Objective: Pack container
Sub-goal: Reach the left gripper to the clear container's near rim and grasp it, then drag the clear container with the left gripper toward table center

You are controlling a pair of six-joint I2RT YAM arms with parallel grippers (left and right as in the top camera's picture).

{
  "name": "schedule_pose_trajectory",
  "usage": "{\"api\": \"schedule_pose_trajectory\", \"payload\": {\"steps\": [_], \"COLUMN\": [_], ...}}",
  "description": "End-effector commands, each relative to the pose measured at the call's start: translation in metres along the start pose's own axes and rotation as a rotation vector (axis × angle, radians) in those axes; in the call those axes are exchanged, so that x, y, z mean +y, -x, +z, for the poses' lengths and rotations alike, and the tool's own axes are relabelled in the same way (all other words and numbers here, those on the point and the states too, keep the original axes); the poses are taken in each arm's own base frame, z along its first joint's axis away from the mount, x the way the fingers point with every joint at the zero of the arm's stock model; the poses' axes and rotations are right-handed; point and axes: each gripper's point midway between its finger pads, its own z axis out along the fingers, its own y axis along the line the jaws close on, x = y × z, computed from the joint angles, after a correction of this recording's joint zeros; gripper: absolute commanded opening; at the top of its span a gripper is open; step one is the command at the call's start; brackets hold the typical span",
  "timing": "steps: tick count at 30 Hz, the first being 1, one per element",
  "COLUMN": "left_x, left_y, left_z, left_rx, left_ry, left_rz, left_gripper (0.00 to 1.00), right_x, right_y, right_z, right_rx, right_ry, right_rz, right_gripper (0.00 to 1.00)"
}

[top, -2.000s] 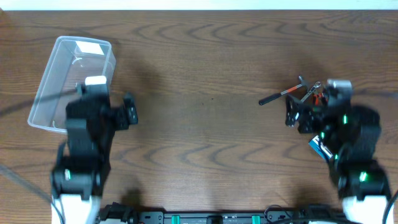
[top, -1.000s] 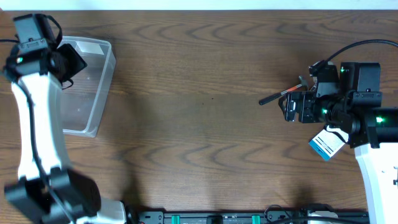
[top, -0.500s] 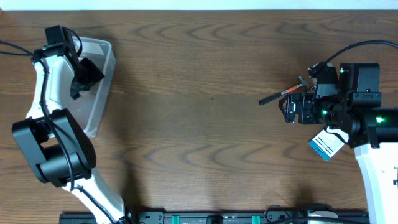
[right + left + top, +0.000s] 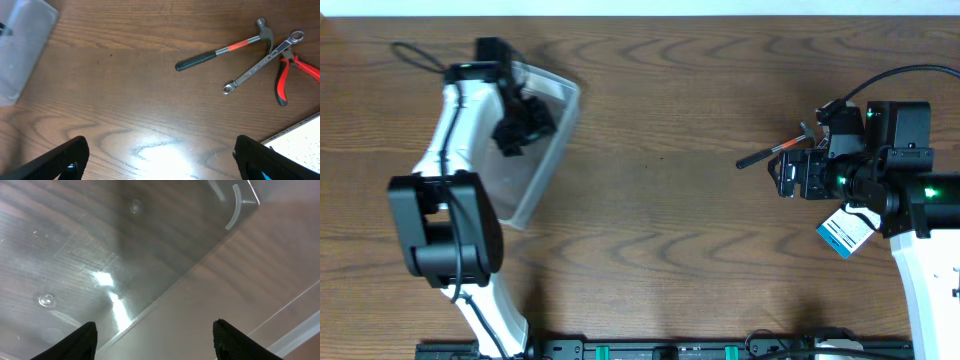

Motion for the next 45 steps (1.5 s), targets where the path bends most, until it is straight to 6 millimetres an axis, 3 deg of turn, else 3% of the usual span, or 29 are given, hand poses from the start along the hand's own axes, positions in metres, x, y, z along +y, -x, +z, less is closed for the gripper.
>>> {"api": "schedule_pose_trajectory", "payload": {"steps": [1, 6, 11, 15, 18, 21, 26, 29, 33, 36, 38, 40, 45], "left_x": [-0.032, -0.064, -0.077, -0.087, -0.089, -0.079, -0.048, -0.022, 0.033, 0.077, 0.109, 0.13, 0.155], "left_y": [-0.025, -0.073, -0.125, -0.16, -0.164, -0.144, -0.086, -0.058, -0.038, -0.043, -0.06, -0.077, -0.105], "left_z": [0.007, 0.012, 0.01, 0.008, 0.009, 0.006, -0.038, -0.084, -0.147, -0.176, -0.183, -0.181, -0.155], "left_rx": [0.063, 0.162, 0.282, 0.356, 0.34, 0.249, -0.002, -0.146, -0.308, -0.347, -0.305, -0.234, -0.089], "left_ry": [-0.015, 0.021, 0.083, 0.111, 0.142, 0.226, 0.345, 0.312, 0.264, 0.265, 0.304, 0.345, 0.392], "left_rz": [0.105, 0.221, 0.32, 0.501, 0.557, 0.568, 0.368, 0.15, -0.176, -0.379, -0.527, -0.619, -0.697], "left_gripper": [0.67, 0.67, 0.67, 0.67, 0.67, 0.67, 0.67, 0.66, 0.62, 0.61, 0.61, 0.61, 0.68], "right_x": [0.001, 0.001, 0.001, 0.0, 0.0, 0.0, 0.0, 0.0, 0.0, 0.0, 0.0, 0.0, 0.0], "right_y": [0.007, 0.007, 0.008, 0.012, 0.015, 0.016, 0.015, 0.015, 0.015, 0.014, 0.013, 0.013, 0.014], "right_z": [-0.005, -0.005, -0.005, -0.005, -0.005, -0.005, -0.005, -0.005, -0.005, -0.005, -0.005, -0.005, -0.005], "right_rx": [-0.024, -0.024, -0.025, -0.042, -0.054, -0.056, -0.055, -0.056, -0.055, -0.051, -0.048, -0.048, -0.048], "right_ry": [-0.004, -0.004, -0.004, -0.011, -0.011, -0.011, -0.012, -0.012, -0.011, -0.012, -0.012, -0.012, -0.012], "right_rz": [-0.023, -0.031, -0.05, -0.059, -0.062, -0.076, -0.092, -0.092, -0.097, -0.11, -0.115, -0.115, -0.115], "right_gripper": [0.96, 0.96, 0.96, 0.97, 0.97, 0.98, 0.98, 0.98, 0.99, 0.99, 0.99, 0.99, 0.99]}}
